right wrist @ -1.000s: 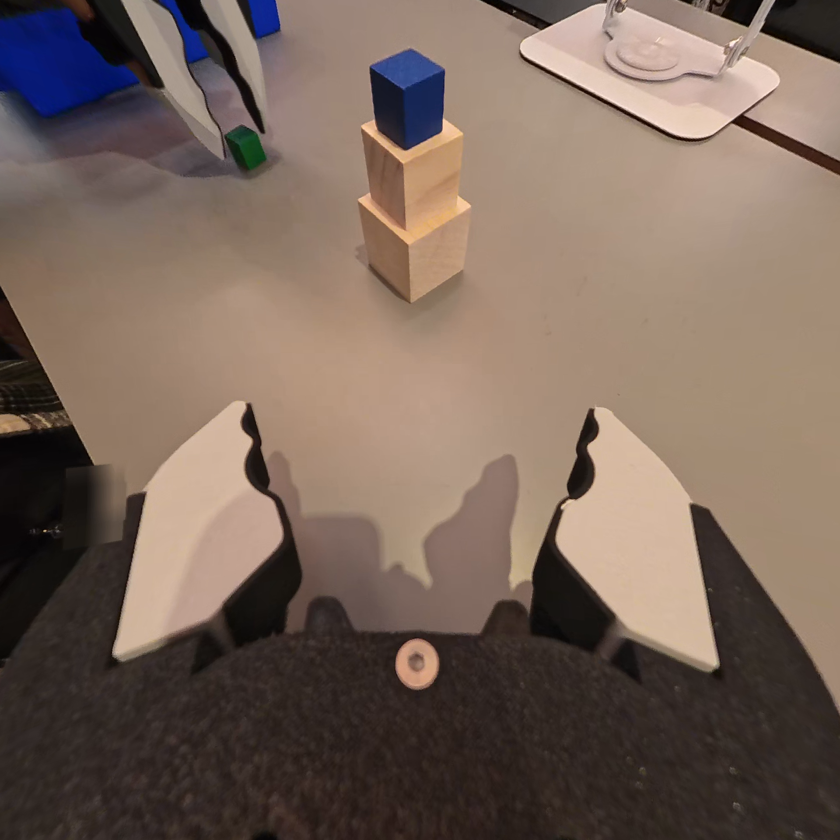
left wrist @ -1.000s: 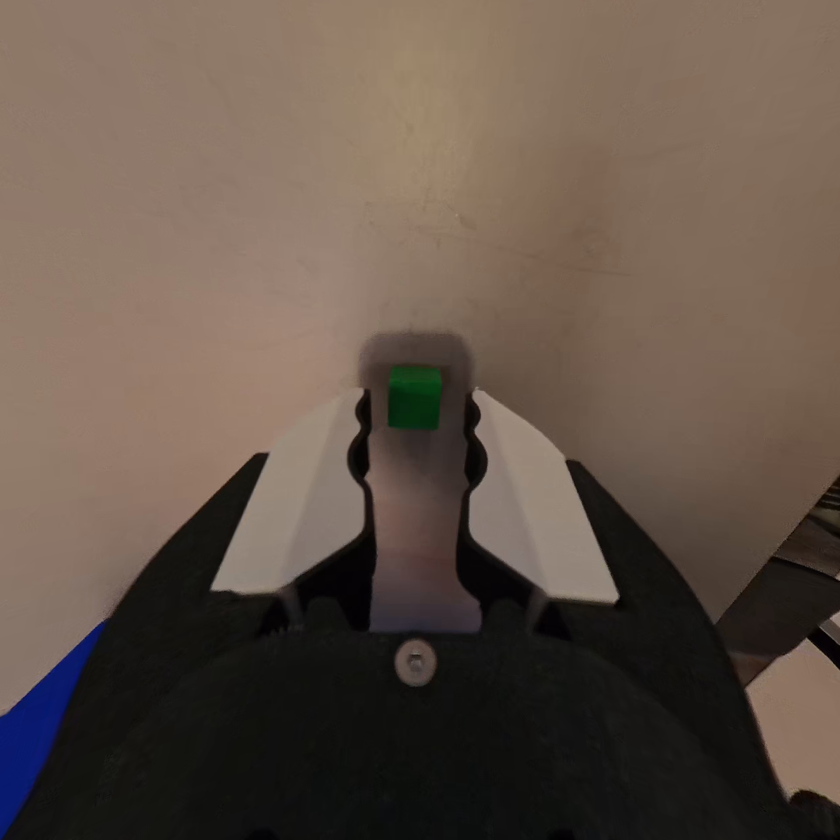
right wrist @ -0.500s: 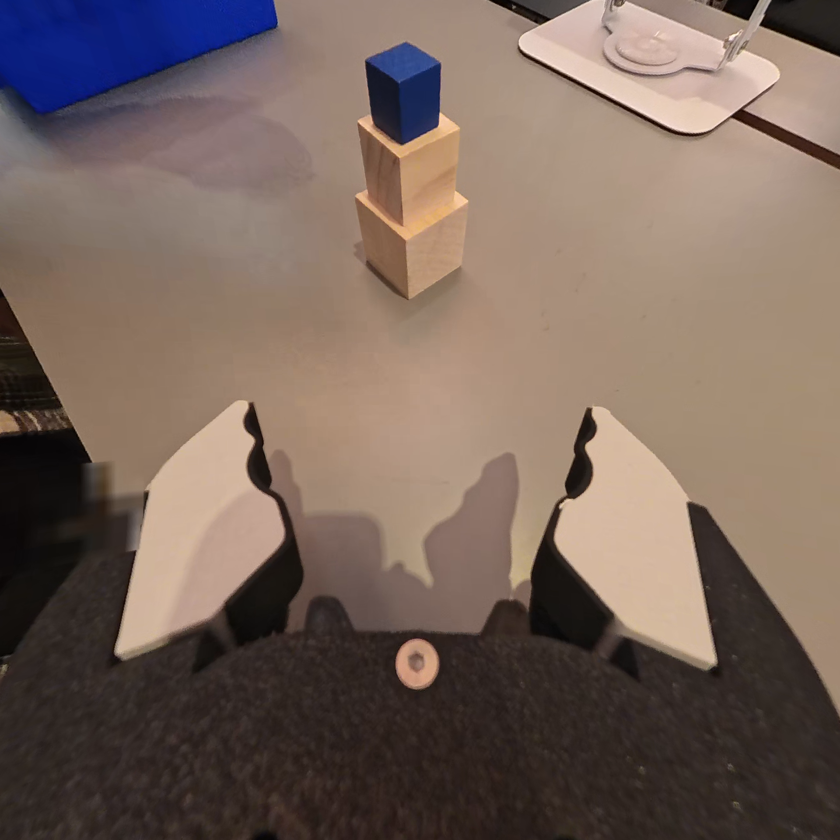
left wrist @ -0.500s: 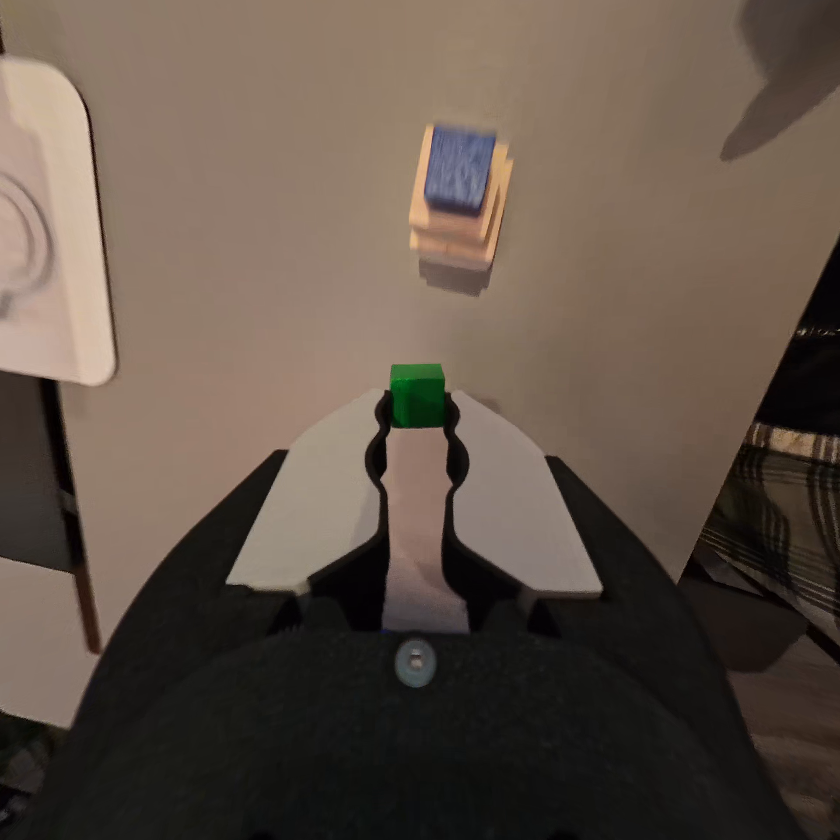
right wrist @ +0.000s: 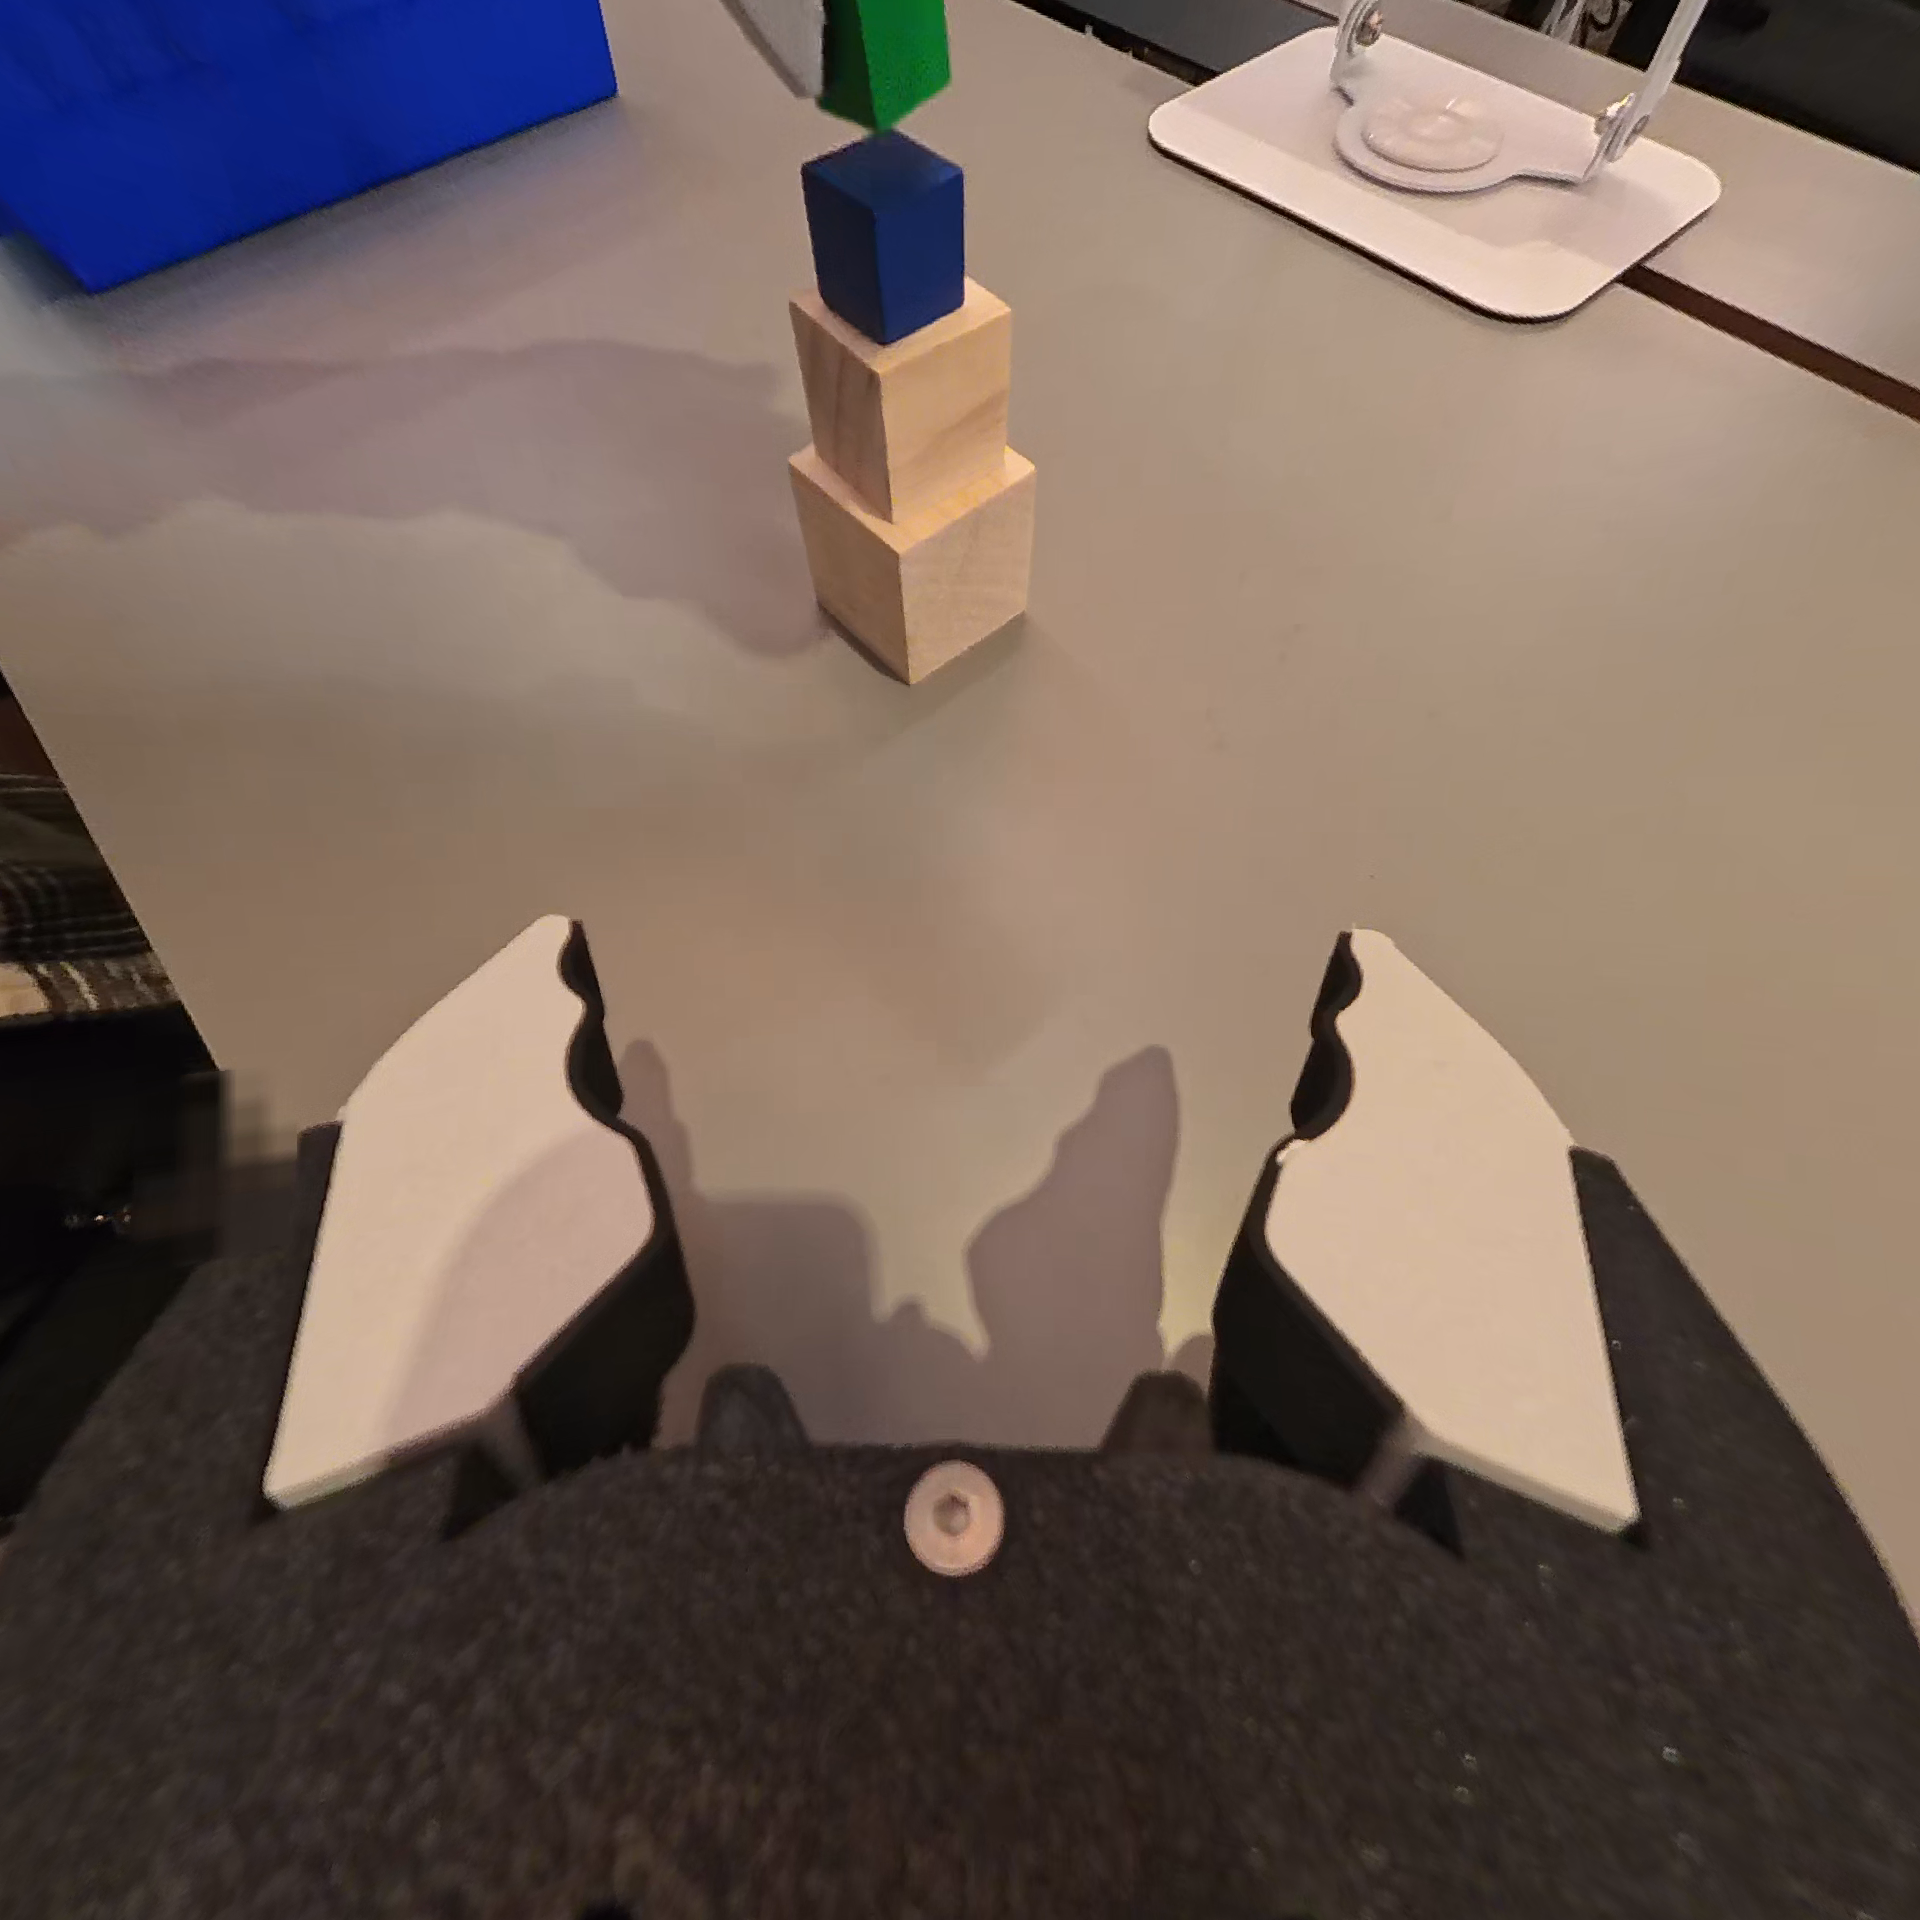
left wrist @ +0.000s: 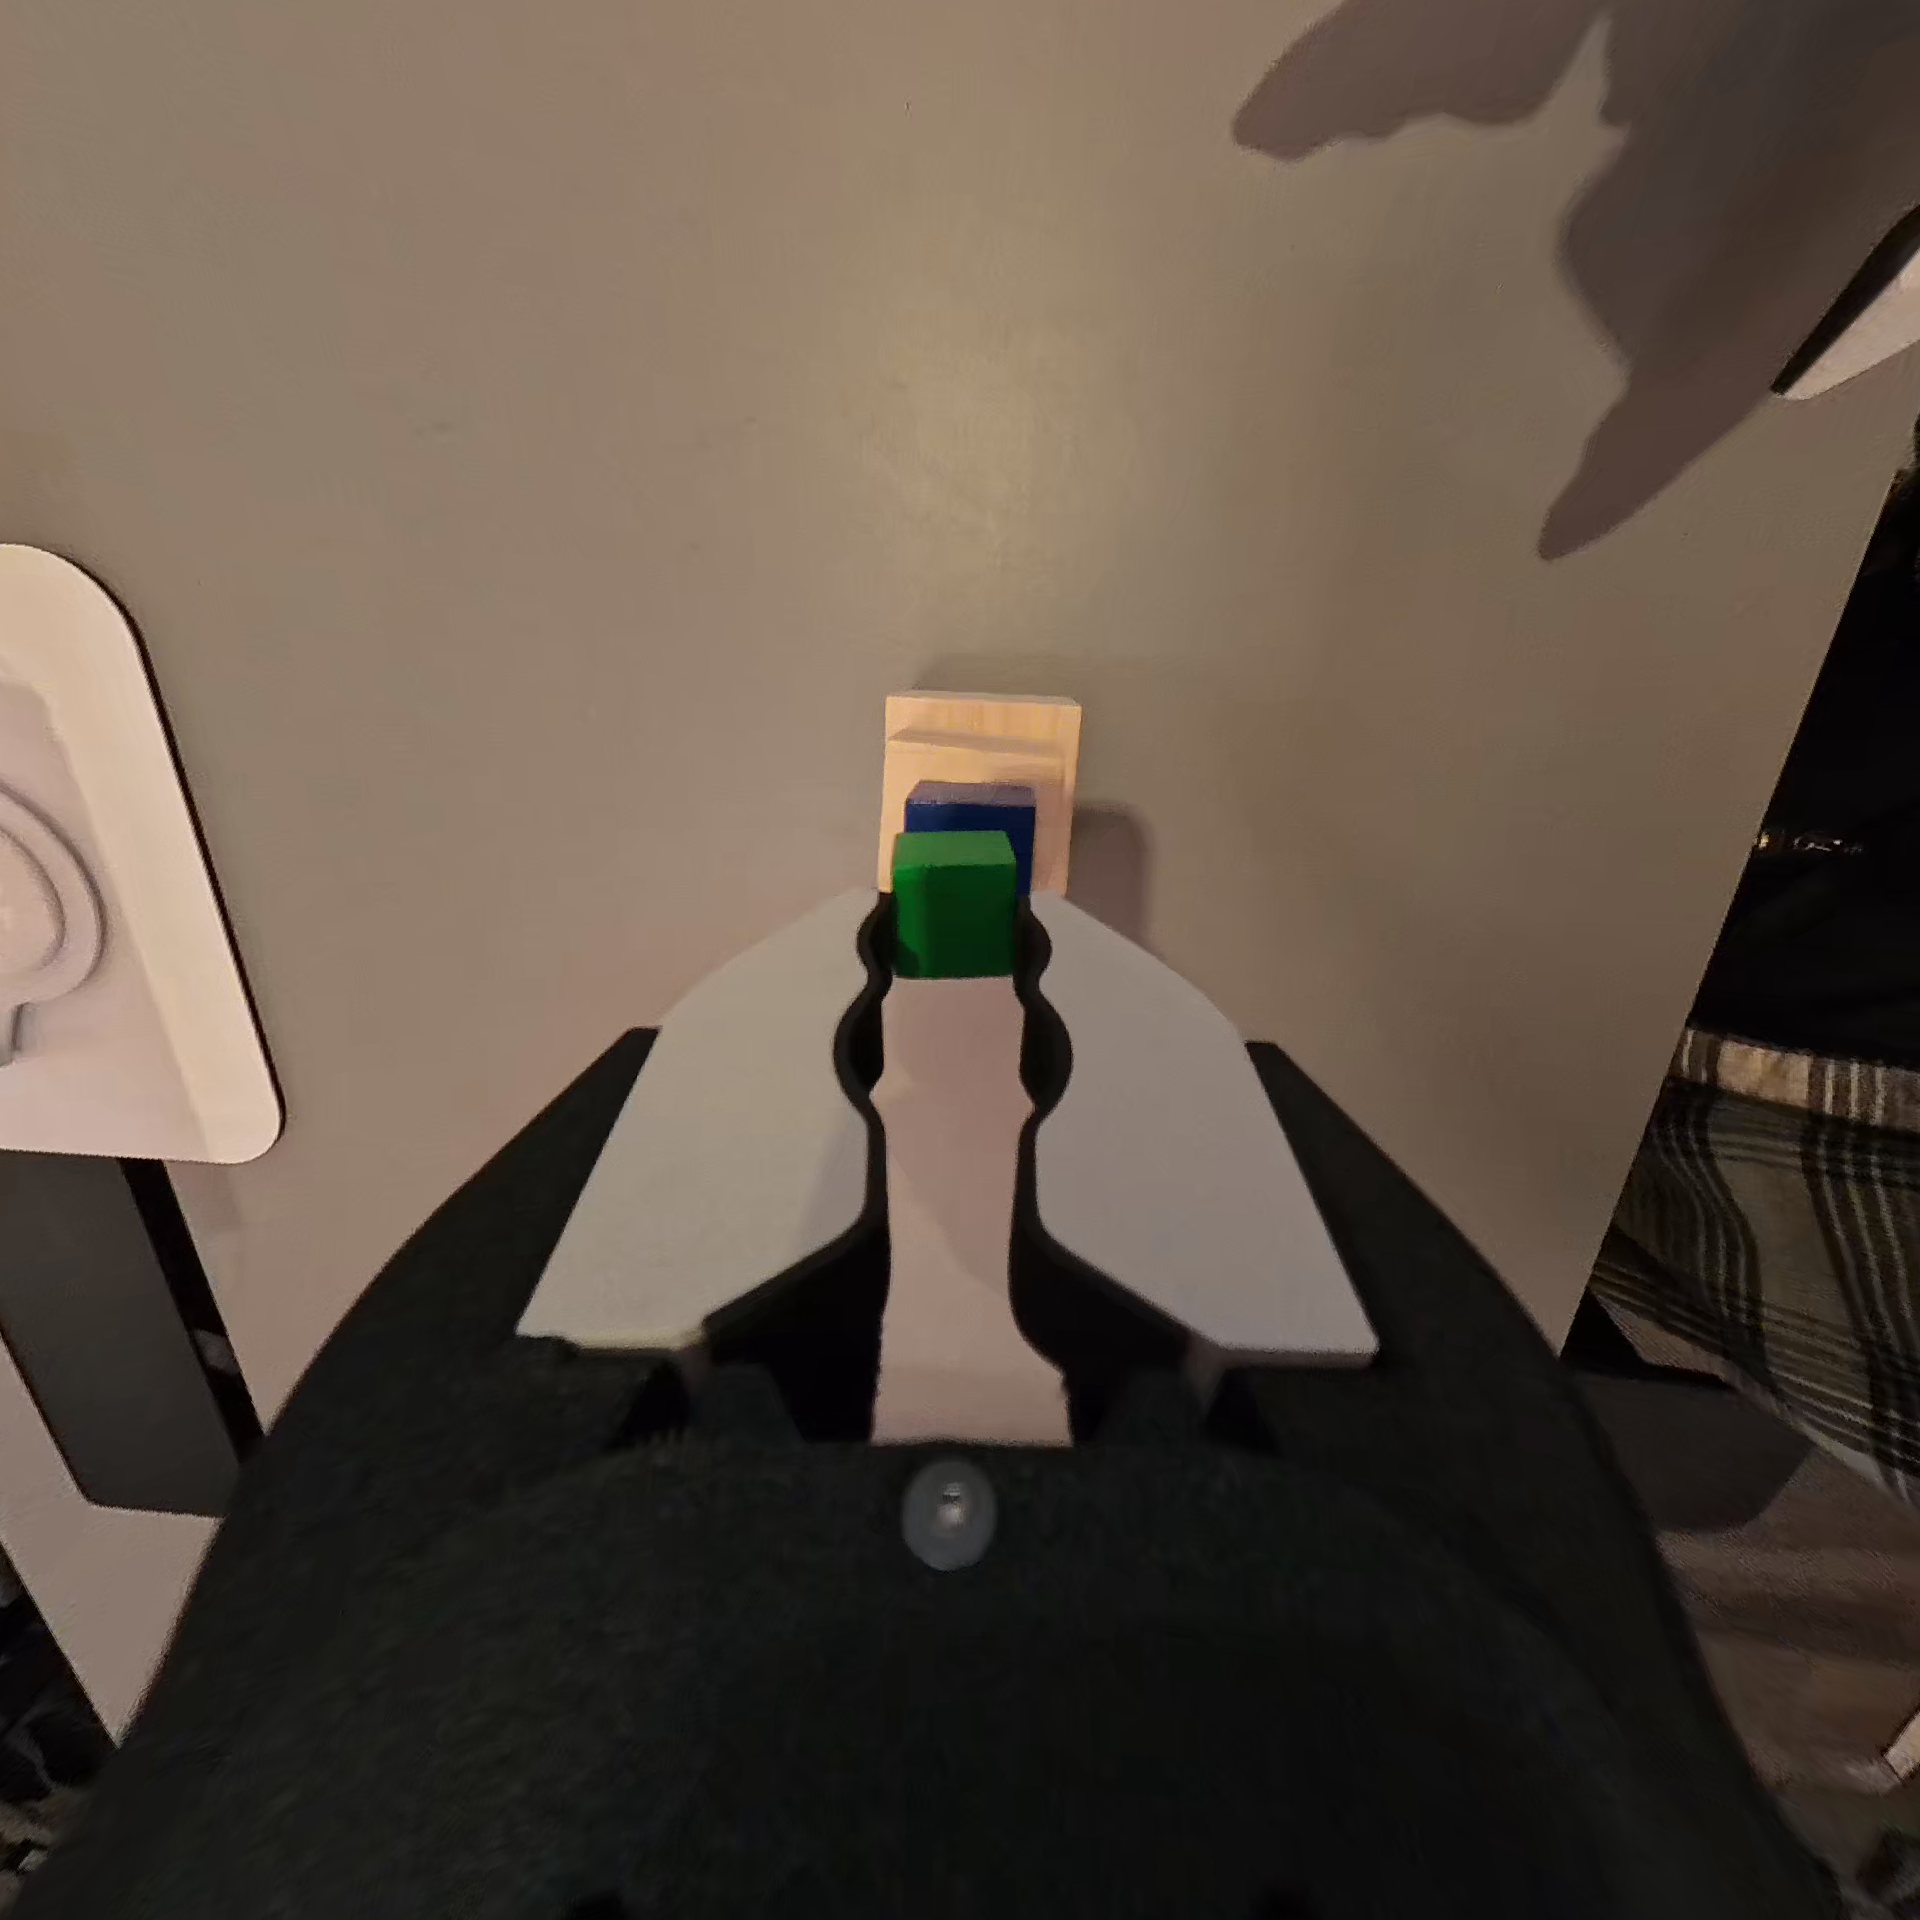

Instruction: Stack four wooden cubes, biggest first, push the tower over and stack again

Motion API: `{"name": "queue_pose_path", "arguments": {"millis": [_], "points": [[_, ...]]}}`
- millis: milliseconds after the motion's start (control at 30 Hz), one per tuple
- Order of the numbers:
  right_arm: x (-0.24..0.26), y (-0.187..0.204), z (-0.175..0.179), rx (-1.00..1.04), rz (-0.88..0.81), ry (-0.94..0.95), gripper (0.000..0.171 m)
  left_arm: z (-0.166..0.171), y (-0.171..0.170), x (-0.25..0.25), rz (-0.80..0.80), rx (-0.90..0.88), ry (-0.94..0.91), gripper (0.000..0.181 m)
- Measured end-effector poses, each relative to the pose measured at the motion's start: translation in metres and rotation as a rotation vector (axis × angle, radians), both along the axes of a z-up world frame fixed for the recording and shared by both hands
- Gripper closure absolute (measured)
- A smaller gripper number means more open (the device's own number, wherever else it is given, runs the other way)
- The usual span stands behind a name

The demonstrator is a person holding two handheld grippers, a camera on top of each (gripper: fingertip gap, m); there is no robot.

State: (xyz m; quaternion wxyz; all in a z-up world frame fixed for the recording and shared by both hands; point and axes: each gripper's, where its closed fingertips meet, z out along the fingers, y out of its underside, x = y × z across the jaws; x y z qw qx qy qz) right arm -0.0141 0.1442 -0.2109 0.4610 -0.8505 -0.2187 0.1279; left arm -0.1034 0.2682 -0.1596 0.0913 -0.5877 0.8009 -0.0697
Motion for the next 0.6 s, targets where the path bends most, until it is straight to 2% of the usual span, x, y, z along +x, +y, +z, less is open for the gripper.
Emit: {"name": "queue_pose_path", "arguments": {"millis": [600], "points": [[-0.0020,-0.0001,-0.0015,-0.007,0.005,-0.003,0.045,-0.0072,-0.0020,0.0001,-0.017,-0.015,0.030,0.160]]}}
